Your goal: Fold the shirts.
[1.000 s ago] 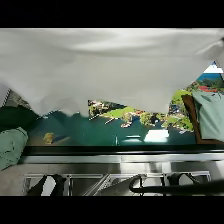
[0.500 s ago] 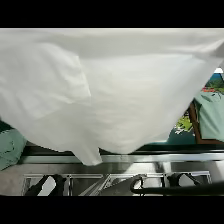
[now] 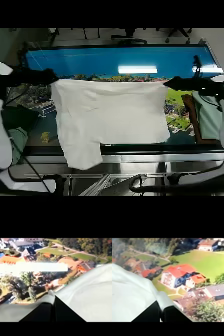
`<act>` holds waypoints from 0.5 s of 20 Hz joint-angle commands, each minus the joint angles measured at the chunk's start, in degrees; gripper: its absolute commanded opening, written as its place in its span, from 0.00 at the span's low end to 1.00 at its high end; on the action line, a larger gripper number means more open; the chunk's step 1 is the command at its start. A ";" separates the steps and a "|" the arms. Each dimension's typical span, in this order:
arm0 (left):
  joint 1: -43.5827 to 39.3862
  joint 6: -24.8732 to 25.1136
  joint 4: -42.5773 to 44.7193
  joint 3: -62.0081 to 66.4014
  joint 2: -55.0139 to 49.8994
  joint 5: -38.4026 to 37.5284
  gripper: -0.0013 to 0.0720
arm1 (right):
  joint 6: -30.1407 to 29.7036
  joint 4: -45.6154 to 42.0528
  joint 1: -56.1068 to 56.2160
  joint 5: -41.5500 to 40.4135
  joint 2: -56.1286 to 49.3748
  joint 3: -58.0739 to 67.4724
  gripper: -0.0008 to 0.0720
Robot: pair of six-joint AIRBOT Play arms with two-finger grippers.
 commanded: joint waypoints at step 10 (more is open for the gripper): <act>-1.22 -11.96 10.38 19.98 -19.47 -11.93 0.04 | 4.28 -8.22 1.14 0.83 -16.09 14.91 0.04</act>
